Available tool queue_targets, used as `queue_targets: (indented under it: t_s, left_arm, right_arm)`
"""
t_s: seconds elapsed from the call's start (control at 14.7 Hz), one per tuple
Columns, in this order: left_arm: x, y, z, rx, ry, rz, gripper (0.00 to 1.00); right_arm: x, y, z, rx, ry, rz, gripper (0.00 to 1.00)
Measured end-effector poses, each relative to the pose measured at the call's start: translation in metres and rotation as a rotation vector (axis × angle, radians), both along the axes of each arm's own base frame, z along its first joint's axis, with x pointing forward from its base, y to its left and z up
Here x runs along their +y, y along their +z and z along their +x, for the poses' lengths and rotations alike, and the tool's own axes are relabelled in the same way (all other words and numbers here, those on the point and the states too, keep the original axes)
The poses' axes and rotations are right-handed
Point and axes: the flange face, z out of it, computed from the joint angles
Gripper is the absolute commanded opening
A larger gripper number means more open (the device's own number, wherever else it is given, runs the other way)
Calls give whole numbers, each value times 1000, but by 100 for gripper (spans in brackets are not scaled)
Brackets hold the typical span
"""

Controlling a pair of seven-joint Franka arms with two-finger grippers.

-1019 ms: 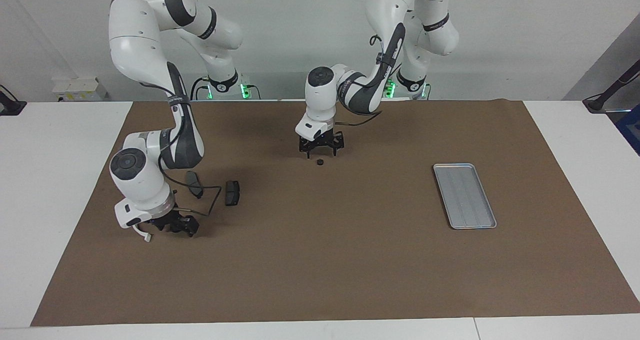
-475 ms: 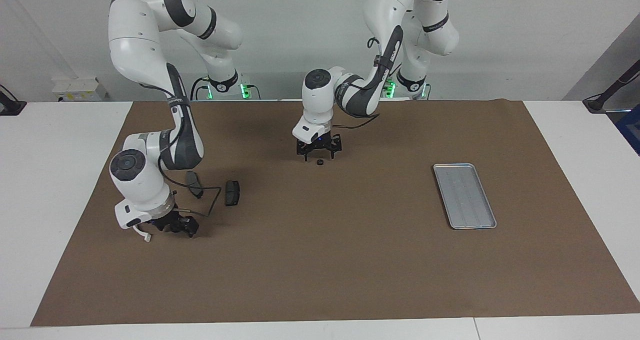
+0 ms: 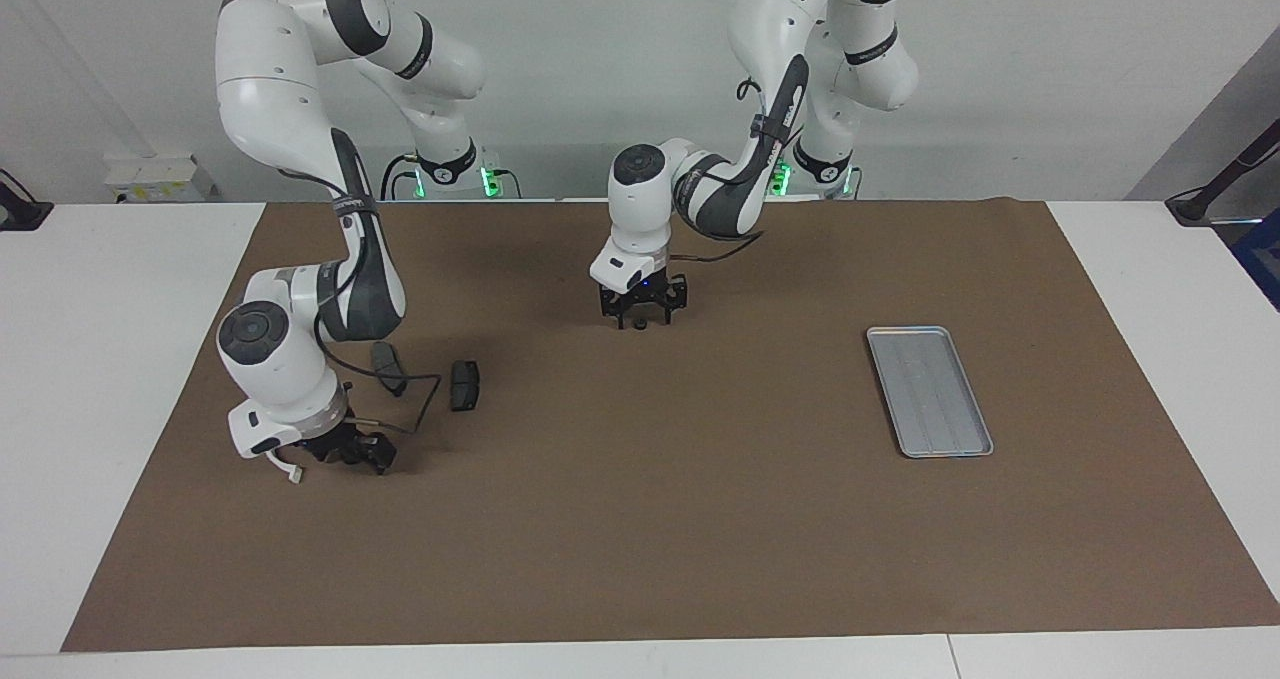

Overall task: Pick bearing gear from pile to tray
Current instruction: 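Grasp the small black bearing on the table with the left gripper, then carry the bearing to the silver tray with the left gripper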

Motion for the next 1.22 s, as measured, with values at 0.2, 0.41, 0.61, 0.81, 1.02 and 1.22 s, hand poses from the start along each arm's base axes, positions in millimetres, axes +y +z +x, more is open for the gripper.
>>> queue_targets:
  t_s: [0.2, 0.41, 0.61, 0.81, 1.02, 1.22]
  left_arm:
    - [-2, 3, 1, -5, -1, -6, 0]
    - [-3, 7, 4, -9, 1, -9, 0]
    - [-2, 16, 12, -4, 12, 5, 0]
    - [15, 41, 46, 3, 25, 48, 0]
    - [78, 76, 104, 8, 24, 65, 0]
    - [186, 132, 152, 23, -9, 68, 0]
  right_arm:
    - [0, -1, 0, 1, 0, 0, 88]
    - [1, -4, -2, 8, 1, 1, 79]
    - [1, -3, -2, 5, 3, 2, 57]
    - [4, 0, -1, -2, 6, 3, 33]
    - [0, 4, -1, -5, 1, -2, 3]
    - [0, 4, -1, -5, 1, -2, 0]
